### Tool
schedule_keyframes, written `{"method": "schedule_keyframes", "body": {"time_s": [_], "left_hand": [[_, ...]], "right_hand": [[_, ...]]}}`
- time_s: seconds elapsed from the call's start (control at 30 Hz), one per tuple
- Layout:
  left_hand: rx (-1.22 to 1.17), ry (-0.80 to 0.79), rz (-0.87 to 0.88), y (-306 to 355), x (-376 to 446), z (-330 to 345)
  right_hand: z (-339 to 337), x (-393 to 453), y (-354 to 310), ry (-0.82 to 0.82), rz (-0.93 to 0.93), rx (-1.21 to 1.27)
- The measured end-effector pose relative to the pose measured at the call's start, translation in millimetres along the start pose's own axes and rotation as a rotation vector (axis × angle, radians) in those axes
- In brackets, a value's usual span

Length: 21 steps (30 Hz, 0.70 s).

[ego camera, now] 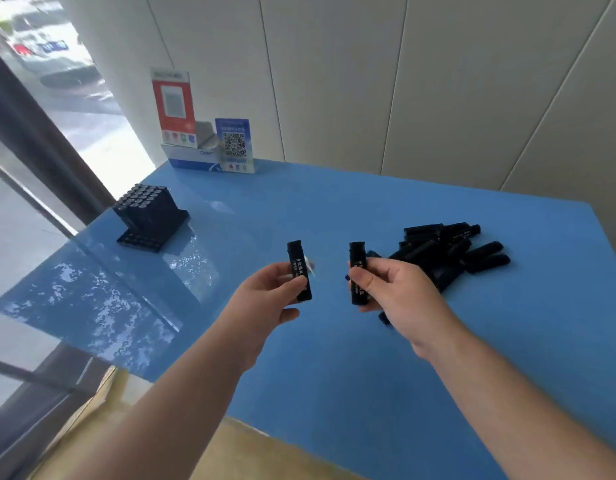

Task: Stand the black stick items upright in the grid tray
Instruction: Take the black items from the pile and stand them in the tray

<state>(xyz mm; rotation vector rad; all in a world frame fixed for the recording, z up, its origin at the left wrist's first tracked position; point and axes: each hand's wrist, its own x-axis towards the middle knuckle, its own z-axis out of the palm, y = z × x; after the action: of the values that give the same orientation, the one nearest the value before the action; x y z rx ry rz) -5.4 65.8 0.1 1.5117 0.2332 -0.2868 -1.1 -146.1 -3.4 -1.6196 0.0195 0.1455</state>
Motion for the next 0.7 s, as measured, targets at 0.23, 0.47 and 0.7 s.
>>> {"method": "schedule_keyframes", "body": {"time_s": [0.23,0.47,0.7], "left_hand": [[-0.015,0.104,0.023,-14.7,-44.4,-109.2],[-0.048,0.136,0.079,-17.6,-78.1,-222.8],[-0.069,0.111,0.063,-16.9,-79.0,-296.4]], "right_hand": [[110.9,-12.7,-4.5,-0.104,0.03,-0.07],[228.8,-24.0,-16.4,-0.137,0.015,-0.106],[310.0,-19.2,-21.2,-0.106,-0.029,-0.101]]}}
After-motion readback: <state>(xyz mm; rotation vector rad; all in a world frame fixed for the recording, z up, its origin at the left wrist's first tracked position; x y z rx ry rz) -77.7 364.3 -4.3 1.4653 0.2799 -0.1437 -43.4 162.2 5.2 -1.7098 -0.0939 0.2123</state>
